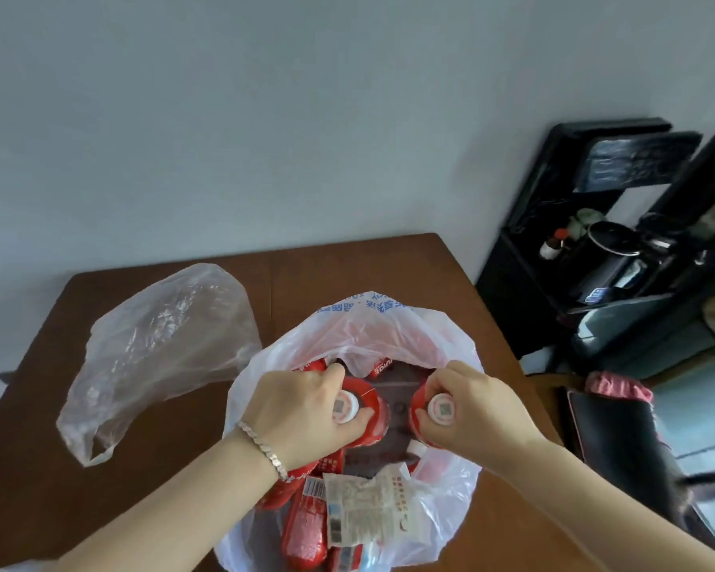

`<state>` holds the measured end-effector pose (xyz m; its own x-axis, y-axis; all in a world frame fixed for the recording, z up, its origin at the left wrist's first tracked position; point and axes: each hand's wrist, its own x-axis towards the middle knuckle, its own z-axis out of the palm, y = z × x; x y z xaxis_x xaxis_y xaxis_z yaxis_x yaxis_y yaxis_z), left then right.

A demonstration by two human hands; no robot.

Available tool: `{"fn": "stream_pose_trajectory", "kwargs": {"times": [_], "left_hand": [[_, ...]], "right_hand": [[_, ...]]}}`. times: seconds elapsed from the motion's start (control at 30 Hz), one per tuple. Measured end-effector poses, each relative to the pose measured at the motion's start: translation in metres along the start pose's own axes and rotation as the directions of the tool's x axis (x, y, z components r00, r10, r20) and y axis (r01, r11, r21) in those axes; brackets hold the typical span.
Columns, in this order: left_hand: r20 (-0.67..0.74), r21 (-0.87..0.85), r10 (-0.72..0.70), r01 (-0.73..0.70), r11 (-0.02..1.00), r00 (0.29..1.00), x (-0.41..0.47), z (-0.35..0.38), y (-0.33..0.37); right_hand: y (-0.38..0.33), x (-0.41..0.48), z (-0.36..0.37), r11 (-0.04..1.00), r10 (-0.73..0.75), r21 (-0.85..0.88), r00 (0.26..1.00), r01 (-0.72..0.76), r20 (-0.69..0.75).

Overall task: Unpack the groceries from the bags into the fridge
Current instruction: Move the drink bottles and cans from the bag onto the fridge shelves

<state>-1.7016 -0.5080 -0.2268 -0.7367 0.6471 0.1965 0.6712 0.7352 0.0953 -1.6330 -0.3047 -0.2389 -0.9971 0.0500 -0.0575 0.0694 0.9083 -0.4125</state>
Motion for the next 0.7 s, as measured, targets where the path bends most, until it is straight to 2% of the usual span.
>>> {"fn": "stream_pose_trajectory", "kwargs": {"times": [0.1, 0.17, 0.23, 0.33, 0.4, 0.53, 0.63, 0.7], "left_hand": [[-0.054, -0.006, 0.173, -0.173, 0.985, 0.984, 0.01, -0.008, 0.017], [-0.046, -0.03, 0.326, -0.327, 0.945, 0.944, 0.013, -0.01, 0.036], [-0.009, -0.082, 0.462, -0.461, 0.883, 0.887, 0.014, -0.018, 0.065], [-0.112, -0.076, 0.613, -0.622, 0.779, 0.782, 0.007, -0.027, 0.121], [-0.098, -0.128, 0.696, -0.703, 0.7, 0.711, -0.002, -0.033, 0.164], [-0.158, -0.081, 0.863, -0.877, 0.473, 0.48, -0.04, -0.043, 0.261], [-0.106, -0.097, 0.956, -0.96, 0.263, 0.272, -0.093, -0.047, 0.34], [-0.09, -0.104, 0.983, -0.983, 0.151, 0.161, -0.136, -0.053, 0.391]], "right_hand": [[-0.007, -0.039, -0.018, 0.987, 0.148, -0.057, 0.987, -0.151, -0.057], [-0.008, -0.071, -0.028, 0.955, 0.289, -0.029, 0.951, -0.294, -0.11], [-0.007, -0.109, -0.035, 0.91, 0.408, -0.004, 0.897, -0.415, -0.167], [-0.007, -0.174, -0.044, 0.829, 0.545, 0.039, 0.791, -0.558, -0.279], [-0.009, -0.224, -0.049, 0.765, 0.615, 0.043, 0.708, -0.643, -0.349], [-0.01, -0.331, -0.05, 0.587, 0.735, 0.071, 0.494, -0.807, -0.465], [-0.013, -0.424, -0.043, 0.457, 0.771, 0.147, 0.308, -0.877, -0.558], [-0.019, -0.488, -0.036, 0.357, 0.794, 0.188, 0.192, -0.915, -0.576]]}}
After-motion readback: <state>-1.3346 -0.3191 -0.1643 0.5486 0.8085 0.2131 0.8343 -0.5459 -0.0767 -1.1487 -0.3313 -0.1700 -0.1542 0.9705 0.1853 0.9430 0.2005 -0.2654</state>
